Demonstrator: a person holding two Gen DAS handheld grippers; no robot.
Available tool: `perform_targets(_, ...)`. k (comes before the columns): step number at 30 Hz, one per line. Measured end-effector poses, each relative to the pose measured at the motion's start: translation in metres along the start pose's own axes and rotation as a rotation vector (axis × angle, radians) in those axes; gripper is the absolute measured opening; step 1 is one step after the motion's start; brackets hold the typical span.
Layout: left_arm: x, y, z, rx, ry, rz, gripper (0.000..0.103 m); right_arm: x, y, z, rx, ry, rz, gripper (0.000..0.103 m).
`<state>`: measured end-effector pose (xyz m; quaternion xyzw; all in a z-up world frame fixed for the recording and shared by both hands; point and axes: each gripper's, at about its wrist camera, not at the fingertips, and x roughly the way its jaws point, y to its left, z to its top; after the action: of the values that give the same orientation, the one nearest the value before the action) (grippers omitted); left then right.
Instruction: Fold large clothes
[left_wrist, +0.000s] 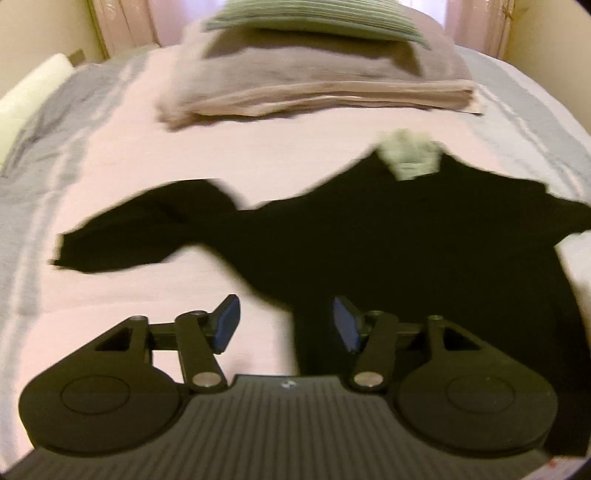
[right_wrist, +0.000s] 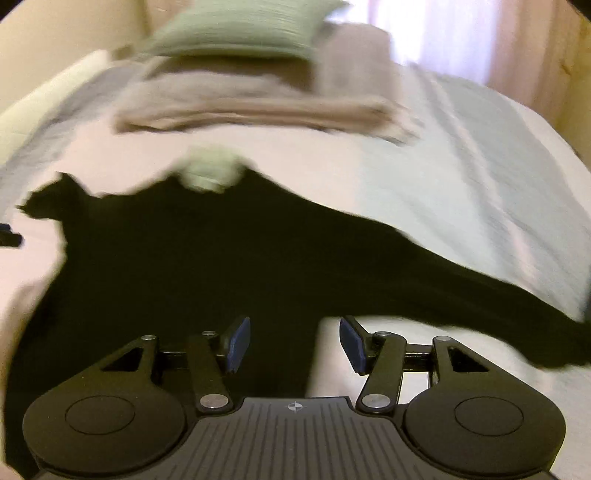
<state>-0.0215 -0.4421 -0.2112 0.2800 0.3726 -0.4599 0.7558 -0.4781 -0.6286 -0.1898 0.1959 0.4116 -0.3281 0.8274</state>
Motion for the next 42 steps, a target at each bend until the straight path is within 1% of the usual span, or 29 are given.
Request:
perform_targets(1,0.000,0.024,-0.005,0.018,-0.009,0.001,0.056,0.006,0.030,0.008,-0.009,-0.008,0.015,0.051)
perform_targets(4,0.009,0.103,-0.017,0.071,-0.025,0.007,0.056,0.027,0.114,0.024,-0.031,-0.021,0.034,0.051)
perform_targets(6,0.018,0.156,-0.019,0.121,-0.034,0.020,0.056,0.041,0.168,0.029,-0.045,-0.023,0.055,0.051)
perform_targets(8,0.026,0.204,-0.017,0.161,-0.056,0.032,0.061,0.069,0.222,0.041,-0.098,-0.008,0.079,0.051)
perform_targets(9,0.030,0.226,-0.017,0.177,-0.062,0.030,0.062,0.086,0.240,0.049,-0.131,0.003,0.089,0.051)
perform_targets(11,0.047,0.265,-0.012,0.202,-0.053,0.022,0.066,0.111,0.287,0.068,-0.214,0.002,0.121,0.051)
perform_targets(12,0.059,0.285,-0.009,0.186,-0.026,0.003,0.067,0.121,0.306,0.076,-0.255,-0.004,0.138,0.052)
perform_targets(14,0.085,0.323,-0.005,0.085,0.018,-0.056,0.067,0.147,0.338,0.093,-0.316,0.010,0.161,0.052)
perform_targets(16,0.109,0.347,-0.004,0.010,0.054,-0.087,0.067,0.167,0.361,0.105,-0.329,0.025,0.151,0.052)
perform_targets(17,0.123,0.359,-0.005,-0.042,0.067,-0.114,0.067,0.175,0.369,0.109,-0.332,0.024,0.143,0.052)
perform_targets(18,0.135,0.368,-0.006,-0.106,0.074,-0.136,0.067,0.180,0.377,0.110,-0.334,0.022,0.135,0.052)
perform_targets(19,0.146,0.379,-0.007,-0.198,0.082,-0.167,0.067,0.183,0.379,0.110,-0.327,0.023,0.126,0.052)
perform_targets(21,0.161,0.390,-0.011,-0.335,0.080,-0.226,0.060,0.191,0.386,0.103,-0.309,0.041,0.114,0.052)
perform_targets(22,0.167,0.392,-0.012,-0.370,0.082,-0.234,0.051,0.193,0.388,0.098,-0.304,0.055,0.104,0.052)
perform_targets(23,0.172,0.393,-0.014,-0.388,0.083,-0.230,0.035,0.193,0.390,0.092,-0.301,0.070,0.091,0.052)
perform_targets(24,0.175,0.393,-0.015,-0.392,0.086,-0.228,0.023,0.193,0.390,0.086,-0.296,0.090,0.078,0.052)
perform_targets(25,0.173,0.392,-0.017,-0.394,0.083,-0.219,0.002,0.195,0.388,0.079,-0.285,0.107,0.063,0.052)
perform_targets(26,0.168,0.394,-0.019,-0.400,0.074,-0.219,0.002,0.193,0.385,0.073,-0.267,0.118,0.050,0.052)
perform_targets(28,0.141,0.399,-0.027,-0.422,0.039,-0.223,0.003,0.189,0.376,0.062,-0.232,0.148,0.023,0.052)
perform_targets(31,0.090,0.406,-0.041,-0.430,0.020,-0.146,0.002,0.177,0.360,0.052,-0.162,0.176,-0.001,0.052)
perform_targets(33,0.057,0.416,-0.057,-0.437,0.034,-0.081,0.002,0.170,0.353,0.047,-0.134,0.189,-0.005,0.052)
perform_targets(34,0.049,0.422,-0.066,-0.452,0.054,-0.062,0.002,0.167,0.351,0.043,-0.126,0.194,-0.005,0.052)
perform_targets(36,0.045,0.432,-0.086,-0.498,0.101,-0.045,0.003,0.163,0.350,0.038,-0.114,0.201,0.004,0.052)
perform_targets(38,0.052,0.432,-0.103,-0.498,0.146,-0.045,0.003,0.163,0.352,0.032,-0.111,0.216,0.015,0.052)
perform_targets(40,0.066,0.423,-0.111,-0.440,0.187,-0.033,0.003,0.166,0.350,0.027,-0.113,0.234,0.026,0.052)
perform_targets(42,0.072,0.416,-0.117,-0.403,0.190,0.001,0.006,0.166,0.347,0.022,-0.112,0.241,0.023,0.052)
